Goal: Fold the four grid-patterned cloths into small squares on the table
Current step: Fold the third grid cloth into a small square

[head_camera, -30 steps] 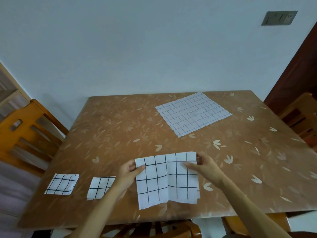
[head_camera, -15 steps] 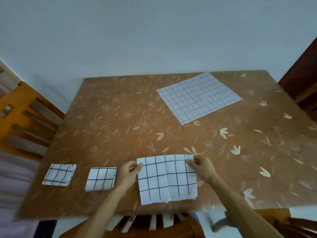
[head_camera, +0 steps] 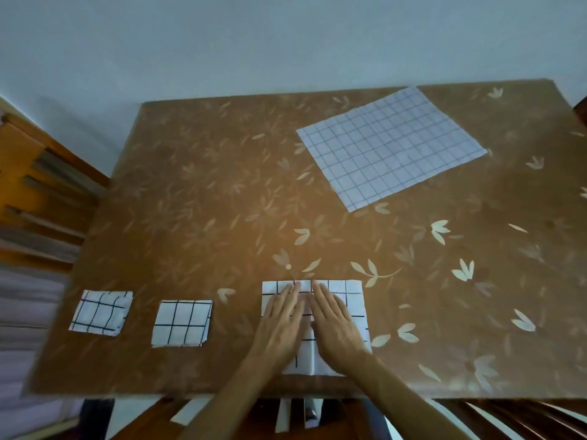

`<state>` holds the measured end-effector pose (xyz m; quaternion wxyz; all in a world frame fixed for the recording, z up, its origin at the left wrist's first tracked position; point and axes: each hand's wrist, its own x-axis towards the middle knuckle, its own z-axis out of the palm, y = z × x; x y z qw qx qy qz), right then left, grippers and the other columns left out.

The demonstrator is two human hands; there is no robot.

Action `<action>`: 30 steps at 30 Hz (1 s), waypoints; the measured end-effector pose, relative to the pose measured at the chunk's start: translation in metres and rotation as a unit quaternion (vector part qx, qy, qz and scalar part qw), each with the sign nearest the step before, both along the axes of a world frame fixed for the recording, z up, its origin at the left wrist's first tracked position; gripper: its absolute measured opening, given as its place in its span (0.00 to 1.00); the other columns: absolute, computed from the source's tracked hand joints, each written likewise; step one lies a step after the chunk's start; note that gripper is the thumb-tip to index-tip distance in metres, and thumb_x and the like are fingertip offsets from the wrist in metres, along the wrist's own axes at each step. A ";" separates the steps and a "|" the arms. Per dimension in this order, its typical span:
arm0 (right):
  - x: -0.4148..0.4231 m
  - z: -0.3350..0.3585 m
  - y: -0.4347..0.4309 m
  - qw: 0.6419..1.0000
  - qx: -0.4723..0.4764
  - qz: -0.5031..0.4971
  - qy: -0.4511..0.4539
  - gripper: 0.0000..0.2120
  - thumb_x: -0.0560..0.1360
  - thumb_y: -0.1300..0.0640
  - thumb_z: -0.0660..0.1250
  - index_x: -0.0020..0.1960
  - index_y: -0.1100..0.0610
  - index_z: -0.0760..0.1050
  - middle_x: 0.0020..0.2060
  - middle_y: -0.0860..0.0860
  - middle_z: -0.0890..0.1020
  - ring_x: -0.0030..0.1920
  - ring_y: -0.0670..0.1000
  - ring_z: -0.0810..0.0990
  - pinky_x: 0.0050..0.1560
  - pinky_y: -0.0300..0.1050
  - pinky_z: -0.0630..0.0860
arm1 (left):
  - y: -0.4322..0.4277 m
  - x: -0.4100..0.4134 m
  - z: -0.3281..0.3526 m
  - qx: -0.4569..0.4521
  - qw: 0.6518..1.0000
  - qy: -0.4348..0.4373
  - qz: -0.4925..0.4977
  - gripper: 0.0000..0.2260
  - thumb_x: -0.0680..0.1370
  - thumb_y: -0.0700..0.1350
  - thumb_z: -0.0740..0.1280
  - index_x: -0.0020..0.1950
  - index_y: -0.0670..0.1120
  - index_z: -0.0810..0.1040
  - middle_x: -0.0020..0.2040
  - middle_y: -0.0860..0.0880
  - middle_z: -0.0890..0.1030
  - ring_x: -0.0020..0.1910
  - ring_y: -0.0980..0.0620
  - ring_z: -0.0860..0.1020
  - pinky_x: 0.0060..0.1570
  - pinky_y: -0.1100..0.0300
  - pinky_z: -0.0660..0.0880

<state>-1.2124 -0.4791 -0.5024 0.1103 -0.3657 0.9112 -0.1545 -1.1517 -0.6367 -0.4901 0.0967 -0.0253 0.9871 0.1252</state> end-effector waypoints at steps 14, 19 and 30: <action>-0.053 0.009 0.035 0.998 0.034 -0.043 0.008 0.21 0.82 0.52 0.58 0.74 0.54 0.65 0.74 0.53 0.67 0.74 0.57 0.65 0.70 0.54 0.66 | -0.021 0.023 -0.012 -0.079 0.995 -0.063 0.005 0.31 0.82 0.64 0.47 0.81 0.51 0.48 0.81 0.45 0.44 0.80 0.45 0.43 0.74 0.45 0.51; -0.079 0.025 0.011 0.997 0.075 -0.030 0.002 0.21 0.78 0.54 0.66 0.70 0.55 0.71 0.65 0.55 0.76 0.67 0.58 0.72 0.68 0.54 0.68 | -0.016 0.019 0.000 -0.049 0.998 -0.028 0.024 0.29 0.82 0.60 0.51 0.80 0.50 0.54 0.81 0.44 0.48 0.80 0.46 0.48 0.76 0.48 0.52; -0.069 0.064 0.026 0.946 -0.070 -0.171 -0.268 0.05 0.77 0.56 0.66 0.43 0.54 0.76 0.36 0.50 0.79 0.38 0.48 0.76 0.37 0.38 0.70 | 0.005 0.023 0.028 0.093 0.989 0.023 0.111 0.25 0.82 0.59 0.54 0.78 0.53 0.57 0.80 0.52 0.52 0.79 0.54 0.49 0.74 0.60 0.48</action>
